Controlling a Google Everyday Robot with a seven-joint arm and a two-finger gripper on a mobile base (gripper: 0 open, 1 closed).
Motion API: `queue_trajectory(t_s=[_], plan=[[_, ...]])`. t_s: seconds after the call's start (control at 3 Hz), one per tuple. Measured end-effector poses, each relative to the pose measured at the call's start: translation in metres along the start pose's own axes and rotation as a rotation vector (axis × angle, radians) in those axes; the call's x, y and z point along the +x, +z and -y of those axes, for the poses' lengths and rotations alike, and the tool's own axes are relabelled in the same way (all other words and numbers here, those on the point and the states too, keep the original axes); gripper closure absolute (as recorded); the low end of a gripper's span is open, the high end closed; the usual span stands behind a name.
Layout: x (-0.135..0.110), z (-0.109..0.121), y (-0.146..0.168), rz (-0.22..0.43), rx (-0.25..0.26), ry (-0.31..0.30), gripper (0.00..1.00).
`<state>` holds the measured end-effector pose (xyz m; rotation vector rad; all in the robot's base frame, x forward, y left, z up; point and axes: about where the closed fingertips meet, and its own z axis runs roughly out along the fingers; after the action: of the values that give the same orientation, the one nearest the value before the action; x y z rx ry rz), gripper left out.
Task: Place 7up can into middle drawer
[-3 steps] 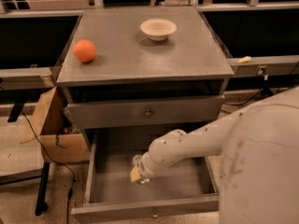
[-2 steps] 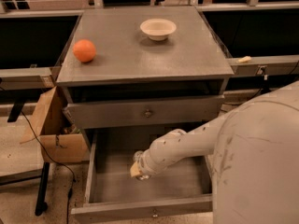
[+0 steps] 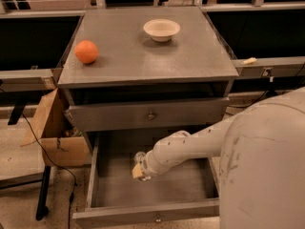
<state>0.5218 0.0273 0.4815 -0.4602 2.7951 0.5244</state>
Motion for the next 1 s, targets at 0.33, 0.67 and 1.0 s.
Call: queue_trajectory(t_s=[0.33,0.67,1.0], plan=[[-0.018,0.012,0.016,0.013,-0.006,-0.037,1.0],[-0.033,0.027,0.039,0.017,-0.023,-0.021,0.83],[-0.052,0.04,0.06,0.035,-0.039,0.013,0.52]])
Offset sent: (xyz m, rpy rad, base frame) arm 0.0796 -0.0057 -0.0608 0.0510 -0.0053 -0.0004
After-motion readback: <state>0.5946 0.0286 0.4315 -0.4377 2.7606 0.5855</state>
